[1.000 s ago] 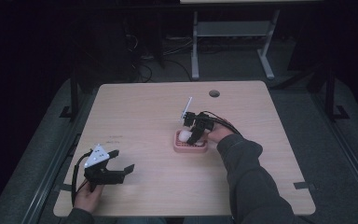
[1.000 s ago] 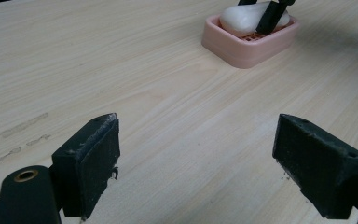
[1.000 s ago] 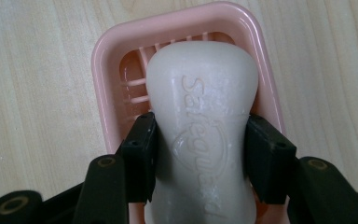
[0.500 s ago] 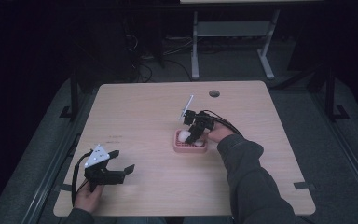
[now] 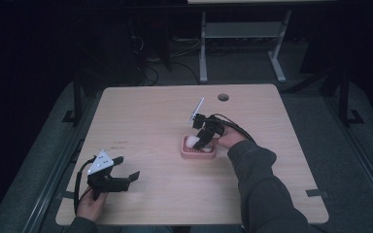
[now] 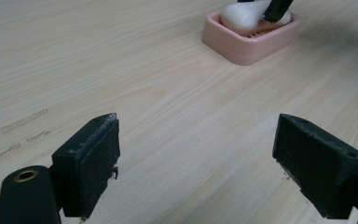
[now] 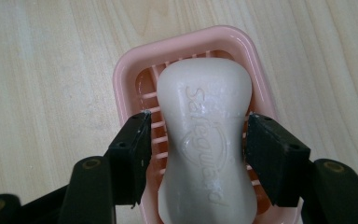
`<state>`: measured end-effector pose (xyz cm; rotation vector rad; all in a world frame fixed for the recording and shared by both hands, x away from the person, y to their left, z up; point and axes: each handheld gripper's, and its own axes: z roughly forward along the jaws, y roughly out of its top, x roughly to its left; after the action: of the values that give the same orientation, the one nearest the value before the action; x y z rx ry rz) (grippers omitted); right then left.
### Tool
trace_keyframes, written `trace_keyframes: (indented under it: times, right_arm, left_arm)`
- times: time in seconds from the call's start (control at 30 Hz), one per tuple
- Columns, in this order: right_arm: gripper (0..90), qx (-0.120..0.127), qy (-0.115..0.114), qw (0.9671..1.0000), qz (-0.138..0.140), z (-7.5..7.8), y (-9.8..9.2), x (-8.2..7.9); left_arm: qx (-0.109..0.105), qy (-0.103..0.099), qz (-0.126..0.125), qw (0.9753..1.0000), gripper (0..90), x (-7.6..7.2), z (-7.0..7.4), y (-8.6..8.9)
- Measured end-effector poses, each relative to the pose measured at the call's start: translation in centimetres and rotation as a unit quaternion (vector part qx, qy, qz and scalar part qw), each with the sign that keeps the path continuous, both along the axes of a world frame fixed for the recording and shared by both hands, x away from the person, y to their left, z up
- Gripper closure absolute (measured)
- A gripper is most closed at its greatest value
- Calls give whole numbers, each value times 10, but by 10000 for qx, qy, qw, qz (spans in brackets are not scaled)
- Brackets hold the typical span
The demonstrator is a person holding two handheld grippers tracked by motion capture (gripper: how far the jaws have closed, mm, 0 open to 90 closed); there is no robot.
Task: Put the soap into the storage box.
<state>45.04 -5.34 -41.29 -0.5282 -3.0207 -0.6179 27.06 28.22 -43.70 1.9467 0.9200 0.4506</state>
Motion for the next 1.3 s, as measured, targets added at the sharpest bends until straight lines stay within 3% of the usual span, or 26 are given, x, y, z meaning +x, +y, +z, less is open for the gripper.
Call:
trace_keyframes:
  times: [0.67, 0.77, 1.03, 1.3]
  right_arm:
    - [390, 358, -71, 9990, -254, 7, -17, -5]
    - [386, 440, -129, 9985, -286, 9, -19, -6]
    - [384, 584, -222, 9971, -438, 12, -30, -11]
    - [377, 647, -286, 9962, -503, 18, -38, -17]
  left_arm:
    - [78, -8, -52, 10000, 145, 0, 0, -1]
    - [163, -11, -86, 9998, 145, 0, 1, -1]
    - [68, -54, -36, 10000, 144, -2, 1, -1]
    - [159, -17, -98, 9998, 144, -1, 0, -2]
